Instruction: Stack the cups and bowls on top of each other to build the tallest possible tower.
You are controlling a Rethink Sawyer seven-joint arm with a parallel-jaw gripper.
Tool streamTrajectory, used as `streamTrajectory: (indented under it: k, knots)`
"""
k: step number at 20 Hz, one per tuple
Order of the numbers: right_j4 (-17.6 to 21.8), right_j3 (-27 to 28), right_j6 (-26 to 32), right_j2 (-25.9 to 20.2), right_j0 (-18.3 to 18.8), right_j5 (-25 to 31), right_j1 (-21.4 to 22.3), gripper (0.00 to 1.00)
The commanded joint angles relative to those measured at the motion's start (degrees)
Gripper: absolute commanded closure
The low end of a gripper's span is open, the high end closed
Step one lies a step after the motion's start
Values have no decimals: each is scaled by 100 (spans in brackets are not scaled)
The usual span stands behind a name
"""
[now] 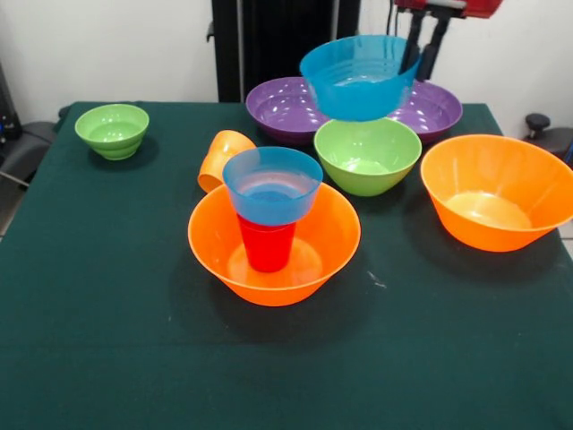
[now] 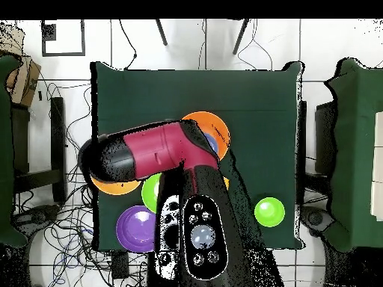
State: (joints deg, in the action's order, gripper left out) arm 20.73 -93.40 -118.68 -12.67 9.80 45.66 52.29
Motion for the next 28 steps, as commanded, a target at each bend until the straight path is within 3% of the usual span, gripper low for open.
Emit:
streamTrajectory:
  k: [1,17,28]
  knots:
    - [399,247,265,159,202,483,-189,100]
    - [490,459,245,394,36,555,-201,100]
    - [471,563,527,397,166,567,-258,100]
